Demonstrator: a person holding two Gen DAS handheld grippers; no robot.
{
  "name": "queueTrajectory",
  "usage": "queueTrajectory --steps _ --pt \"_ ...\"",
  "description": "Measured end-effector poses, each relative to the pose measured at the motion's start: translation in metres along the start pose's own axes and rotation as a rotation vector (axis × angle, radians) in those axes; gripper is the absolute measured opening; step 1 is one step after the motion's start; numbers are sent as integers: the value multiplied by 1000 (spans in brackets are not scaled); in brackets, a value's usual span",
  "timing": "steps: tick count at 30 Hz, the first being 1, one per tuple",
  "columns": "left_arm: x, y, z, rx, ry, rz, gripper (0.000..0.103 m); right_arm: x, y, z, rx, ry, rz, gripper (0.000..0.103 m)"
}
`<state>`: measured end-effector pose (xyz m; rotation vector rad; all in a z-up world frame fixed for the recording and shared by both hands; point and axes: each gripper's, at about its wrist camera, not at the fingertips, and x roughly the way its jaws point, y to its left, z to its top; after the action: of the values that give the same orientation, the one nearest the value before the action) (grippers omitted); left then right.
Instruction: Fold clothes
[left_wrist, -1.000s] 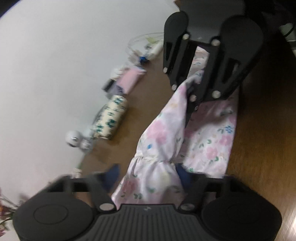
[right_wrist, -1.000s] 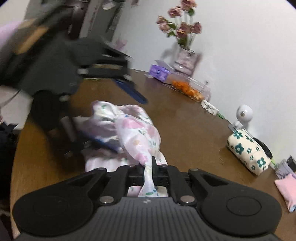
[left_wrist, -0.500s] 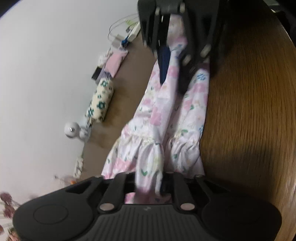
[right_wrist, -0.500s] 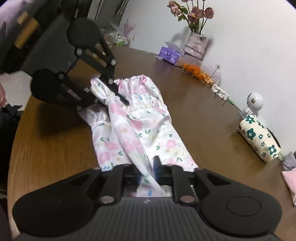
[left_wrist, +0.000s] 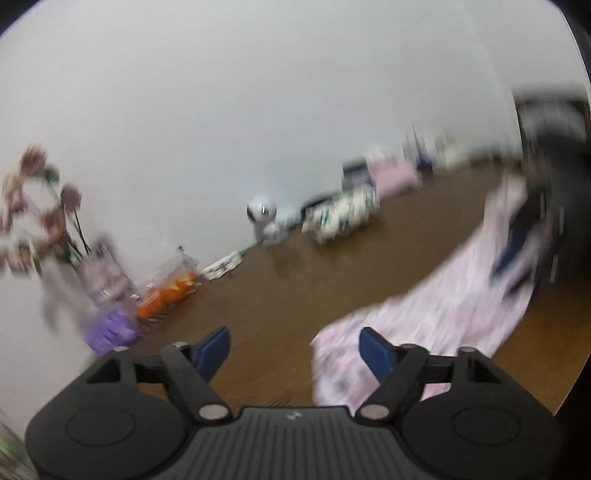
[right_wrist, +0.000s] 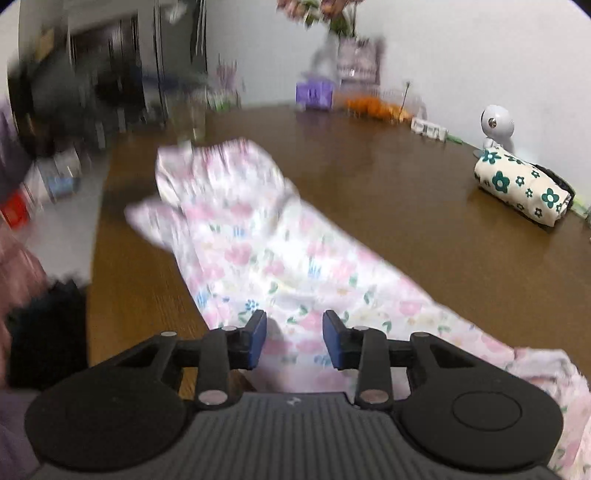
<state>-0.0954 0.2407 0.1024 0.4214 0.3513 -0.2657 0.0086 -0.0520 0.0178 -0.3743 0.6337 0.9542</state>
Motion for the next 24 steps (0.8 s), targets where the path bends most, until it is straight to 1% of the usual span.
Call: queueTrajectory --steps 2,3,4,5,6,7,8,9,11,12,13,14,16,17,19,21,22,23,24 --pt "8 -15 10 -100 -73 -68 82 -13 3 -2 12 -27 -49 35" --pt "13 -25 13 -156 -92 -106 83 -19 5 -3 19 -40 -73 37" --pt "14 -31 12 -203 -84 -123 83 -26 7 -4 25 -53 -97 40" --pt "23 -40 10 -241 -57 -131 83 -36 6 -8 49 -69 -135 46" --pt "32 -50 8 -276 -29 -135 83 -55 1 -18 113 -91 -202 50" --pt "41 -59 4 -293 3 -119 83 -75 -4 -27 177 -114 -269 54" --pt "49 -66 -2 -309 34 -114 83 -94 -9 -37 241 -136 -337 56" --pt "57 -70 -7 -320 68 -110 82 -112 -15 -48 315 -146 -413 57" --pt "72 -79 -15 -341 134 -103 81 -139 -23 -75 481 -114 -585 58" --pt "78 -81 -18 -336 150 -97 81 -152 -26 -91 547 -95 -651 58" --pt "83 -83 -21 -332 164 -91 81 -161 -29 -103 592 -77 -696 61" --pt "83 -84 -24 -331 167 -86 81 -167 -32 -113 628 -57 -733 67" --pt "84 -85 -30 -331 175 -76 82 -178 -38 -131 696 -22 -799 68" --pt "86 -85 -31 -334 179 -73 82 -176 -43 -135 721 -21 -799 68" --pt "87 -87 -33 -335 187 -67 82 -170 -53 -139 798 -49 -758 68" --pt "86 -89 -36 -322 181 -56 83 -164 -63 -141 928 -125 -661 77" --pt "84 -89 -39 -327 175 -54 83 -160 -67 -141 981 -156 -620 78" --pt "82 -88 -40 -335 171 -53 83 -153 -68 -138 1000 -171 -607 79" --pt "82 -88 -41 -340 171 -53 83 -144 -66 -132 991 -180 -616 79"
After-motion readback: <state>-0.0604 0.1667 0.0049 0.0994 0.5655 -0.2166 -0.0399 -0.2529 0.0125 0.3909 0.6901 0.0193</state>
